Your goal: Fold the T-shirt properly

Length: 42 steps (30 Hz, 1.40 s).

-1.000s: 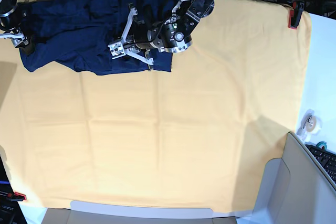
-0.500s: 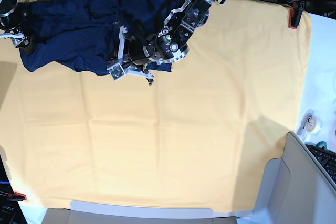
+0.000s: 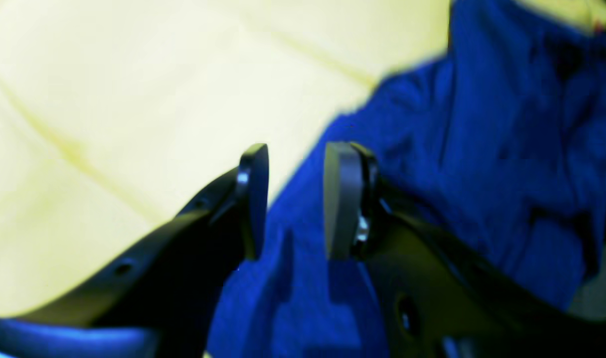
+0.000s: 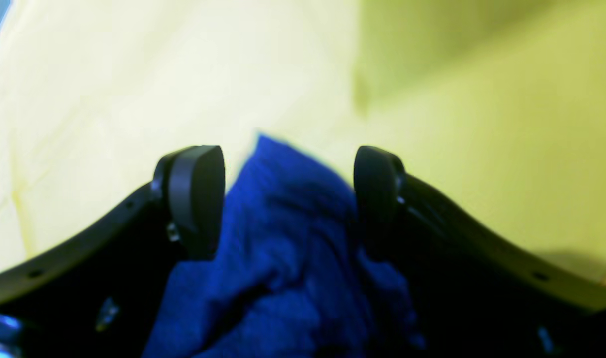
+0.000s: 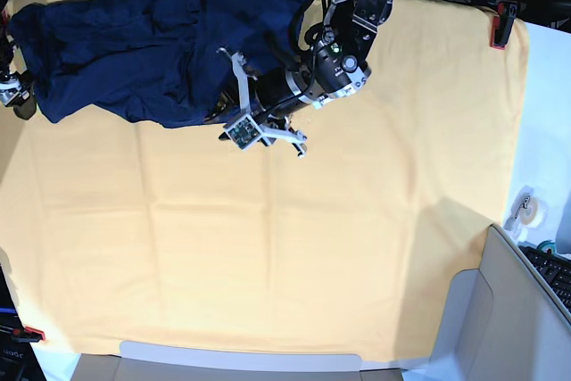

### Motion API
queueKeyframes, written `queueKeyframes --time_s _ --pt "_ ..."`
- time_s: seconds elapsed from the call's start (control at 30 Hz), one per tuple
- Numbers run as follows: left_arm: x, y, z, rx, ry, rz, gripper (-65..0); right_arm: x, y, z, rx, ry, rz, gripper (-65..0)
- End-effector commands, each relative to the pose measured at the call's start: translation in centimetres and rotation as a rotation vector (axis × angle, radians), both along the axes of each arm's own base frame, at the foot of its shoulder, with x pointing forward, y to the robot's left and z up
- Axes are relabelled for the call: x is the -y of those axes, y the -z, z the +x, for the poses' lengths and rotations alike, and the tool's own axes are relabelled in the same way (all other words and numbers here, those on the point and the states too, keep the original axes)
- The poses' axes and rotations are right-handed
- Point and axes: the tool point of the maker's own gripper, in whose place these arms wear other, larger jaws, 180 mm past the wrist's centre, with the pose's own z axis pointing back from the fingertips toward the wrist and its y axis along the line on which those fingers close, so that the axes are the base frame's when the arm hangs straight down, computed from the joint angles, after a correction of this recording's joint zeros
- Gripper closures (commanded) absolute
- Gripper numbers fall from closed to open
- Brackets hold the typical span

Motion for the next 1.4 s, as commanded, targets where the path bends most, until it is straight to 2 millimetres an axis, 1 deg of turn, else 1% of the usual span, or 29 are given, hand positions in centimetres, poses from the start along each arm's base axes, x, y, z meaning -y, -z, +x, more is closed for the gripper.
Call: queueKeyframes --time_s 0.0,0.1,0.17,0.2,0.27,0.33,0.43,0.47,0.53,0.6,0.73,0.8,0.9,1.07,1.17,1.23,1.37 --pt "0.3 -1.9 0.6 0.048 -0.005 -0.05 -18.7 0.6 -2.5 1.0 0.056 -0.031 -0.056 -40.6" --pt "-0.1 -0.8 -0.2 0.022 -0.005 -0.035 -18.7 0.4 -4.2 1.7 0.074 -0.17 -0.156 -41.5" --pt "-0.2 -0.4 -0.6 0.008 -0.005 -0.034 -18.7 -0.1 -3.8 1.3 0.015 -0.291 -0.2 -45.3" --pt "-0.4 -0.1 -0.7 0.002 -0.006 -0.029 -18.7 -0.1 -3.3 0.9 -0.027 -0.344 -0.212 -47.7" --pt "-0.8 0.6 -1.2 -0.012 -0.004 -0.012 -18.7 -0.1 -2.2 0.6 -0.087 -0.437 -0.222 -51.2" --pt "-1.0 0.9 -1.4 -0.018 -0.004 -0.006 -18.7 0.7 -0.5 -0.2 -0.156 -0.486 -0.226 -52.3" --pt "-1.0 0.9 -1.4 -0.018 -0.004 -0.006 -18.7 3.6 1.9 -1.9 -0.3 -0.429 -0.234 -52.3" --pt "-1.0 0.9 -1.4 -0.018 -0.004 -0.006 -18.7 4.3 2.6 -2.4 -0.338 -0.414 -0.241 -52.3" --pt "-1.0 0.9 -1.4 -0.018 -0.004 -0.006 -18.7 5.2 3.4 -2.9 -0.388 -0.393 -0.25 -52.3" --pt "-1.0 0.9 -1.4 -0.018 -0.003 -0.005 -18.7 5.3 4.3 -3.4 -0.429 -0.394 -0.249 -52.3" --pt "-0.9 1.0 -1.4 -0.021 -0.005 -0.007 -18.7 3.8 6.0 -3.4 -0.473 -0.453 -0.229 -52.3" --pt "-0.9 0.9 -1.4 -0.021 -0.005 -0.01 -18.7 2.4 7.0 -3.4 -0.476 -0.481 -0.206 -52.3" --pt "-0.9 0.9 -1.3 -0.021 -0.005 -0.009 -18.7 0.1 7.9 -2.6 -0.467 -0.532 -0.19 -52.3" --pt "-0.9 0.9 -1.3 -0.019 -0.005 -0.009 -18.7 -3.4 9.4 -2.5 -0.461 -0.6 -0.158 -52.3" --pt "-0.9 0.9 -1.3 -0.021 -0.005 -0.009 -18.7 -4.6 9.5 -3.1 -0.478 -0.628 -0.154 -52.3" --pt "-0.9 0.9 -1.3 -0.021 -0.005 -0.009 -18.7 -5.3 8.9 -2.8 -0.471 -0.652 -0.178 -52.3" --pt "-0.9 0.9 -1.3 -0.021 -0.005 -0.009 -18.7 -6.2 7.9 -3.1 -0.47 -0.692 -0.228 -52.3"
